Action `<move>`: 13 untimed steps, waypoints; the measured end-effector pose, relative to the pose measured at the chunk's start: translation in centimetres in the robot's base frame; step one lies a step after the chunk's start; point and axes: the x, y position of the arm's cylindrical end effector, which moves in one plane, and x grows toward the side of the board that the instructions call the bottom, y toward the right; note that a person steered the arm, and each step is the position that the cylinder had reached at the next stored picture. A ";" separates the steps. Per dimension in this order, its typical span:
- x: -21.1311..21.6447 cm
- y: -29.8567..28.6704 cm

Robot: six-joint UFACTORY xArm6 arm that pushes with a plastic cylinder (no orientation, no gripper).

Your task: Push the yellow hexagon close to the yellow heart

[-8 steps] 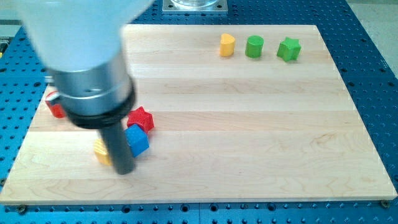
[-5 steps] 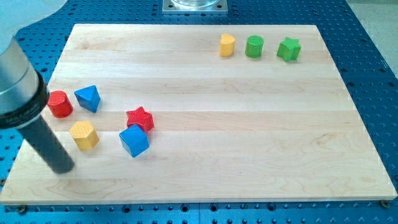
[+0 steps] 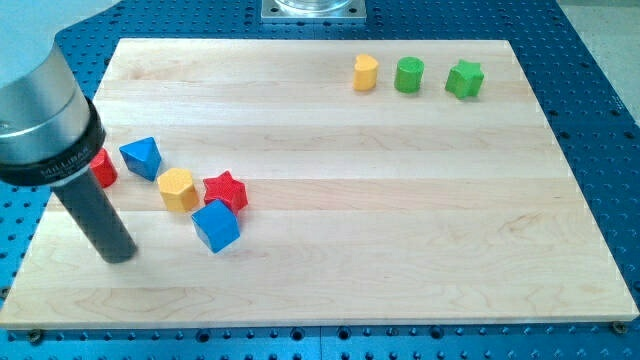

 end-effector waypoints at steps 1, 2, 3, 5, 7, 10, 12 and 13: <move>-2.2 0.2; -4.9 2.9; -8.7 5.7; -5.8 7.7; -14.4 16.9; -15.9 22.7; -18.3 18.6; -18.7 13.7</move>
